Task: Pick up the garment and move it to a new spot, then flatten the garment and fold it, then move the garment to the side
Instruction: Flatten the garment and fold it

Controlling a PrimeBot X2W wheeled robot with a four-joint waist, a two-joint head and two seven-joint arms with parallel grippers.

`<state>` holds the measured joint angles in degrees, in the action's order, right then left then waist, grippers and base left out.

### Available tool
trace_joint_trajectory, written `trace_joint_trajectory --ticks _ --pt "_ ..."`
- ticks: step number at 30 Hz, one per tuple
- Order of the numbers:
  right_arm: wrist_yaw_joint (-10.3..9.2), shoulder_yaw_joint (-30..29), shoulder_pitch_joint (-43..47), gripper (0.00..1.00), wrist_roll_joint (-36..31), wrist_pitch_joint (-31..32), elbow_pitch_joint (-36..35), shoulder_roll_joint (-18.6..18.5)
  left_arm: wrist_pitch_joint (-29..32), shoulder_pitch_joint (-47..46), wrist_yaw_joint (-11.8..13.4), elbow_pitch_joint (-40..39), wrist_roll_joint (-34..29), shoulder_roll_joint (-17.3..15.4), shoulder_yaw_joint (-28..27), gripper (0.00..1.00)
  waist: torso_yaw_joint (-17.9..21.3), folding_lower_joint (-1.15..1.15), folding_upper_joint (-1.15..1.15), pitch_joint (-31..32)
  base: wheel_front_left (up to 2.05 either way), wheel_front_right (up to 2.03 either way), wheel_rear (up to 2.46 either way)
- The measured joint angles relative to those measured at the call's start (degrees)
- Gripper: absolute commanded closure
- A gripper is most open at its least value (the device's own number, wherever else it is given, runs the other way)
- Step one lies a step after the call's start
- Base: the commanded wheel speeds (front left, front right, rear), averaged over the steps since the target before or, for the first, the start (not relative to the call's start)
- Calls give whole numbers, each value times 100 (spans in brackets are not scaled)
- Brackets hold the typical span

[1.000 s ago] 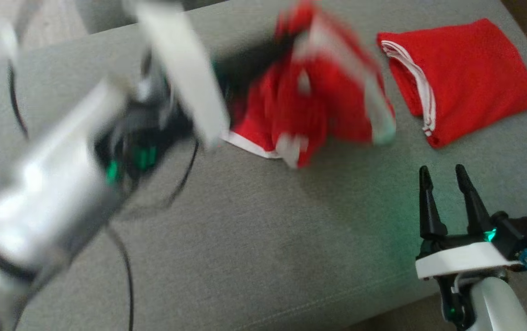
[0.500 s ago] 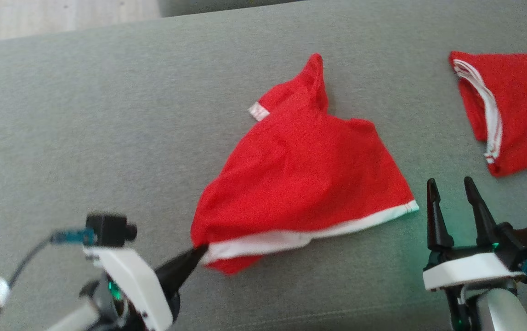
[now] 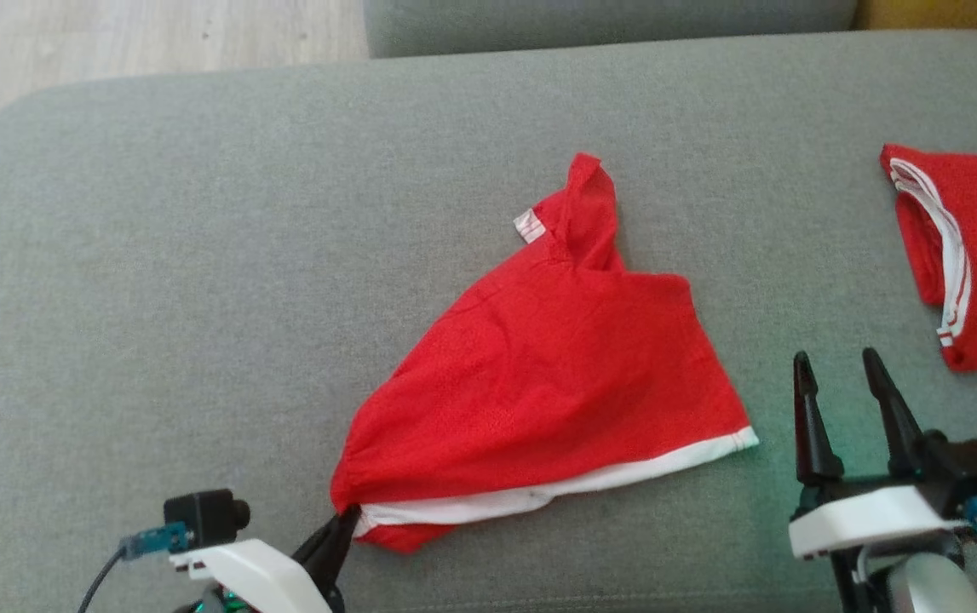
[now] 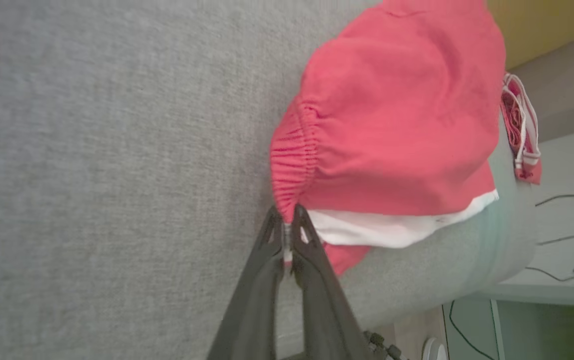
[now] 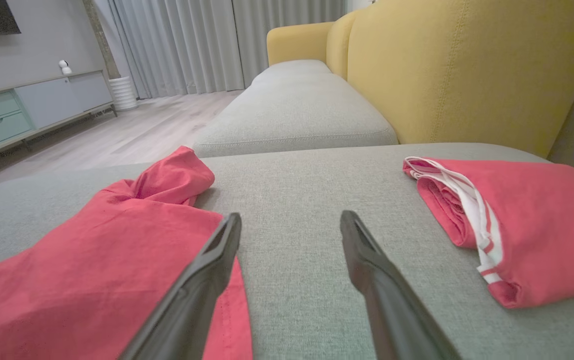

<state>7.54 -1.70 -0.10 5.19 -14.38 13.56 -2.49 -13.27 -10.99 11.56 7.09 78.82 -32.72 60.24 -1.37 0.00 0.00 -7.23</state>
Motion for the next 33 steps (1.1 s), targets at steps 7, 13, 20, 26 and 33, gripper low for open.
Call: trace_joint_trajectory --ticks 7,13,20,26,33 --pt "0 -96 117 0 -51 0 8 0 -96 405 60 327 -442 347 -913 0 -78 0 0 237 0 0 0" --pt "0 -297 242 0 -59 0 -42 1 -101 1118 135 98 -1731 924 -2183 0 -110 0 0 422 0 0 0" --pt "0 -439 466 0 -169 0 3 5 -102 1669 149 -5 -3769 1513 -3173 0 -198 0 0 697 0 0 0" --pt "0 -449 511 0 -175 0 76 5 -102 1853 -138 -88 -5087 1935 -3950 0 -272 0 0 837 0 0 0" --pt "0 -267 558 0 -159 0 244 5 -102 2035 -626 -73 -6003 2320 -4677 0 -312 0 0 901 0 0 0"
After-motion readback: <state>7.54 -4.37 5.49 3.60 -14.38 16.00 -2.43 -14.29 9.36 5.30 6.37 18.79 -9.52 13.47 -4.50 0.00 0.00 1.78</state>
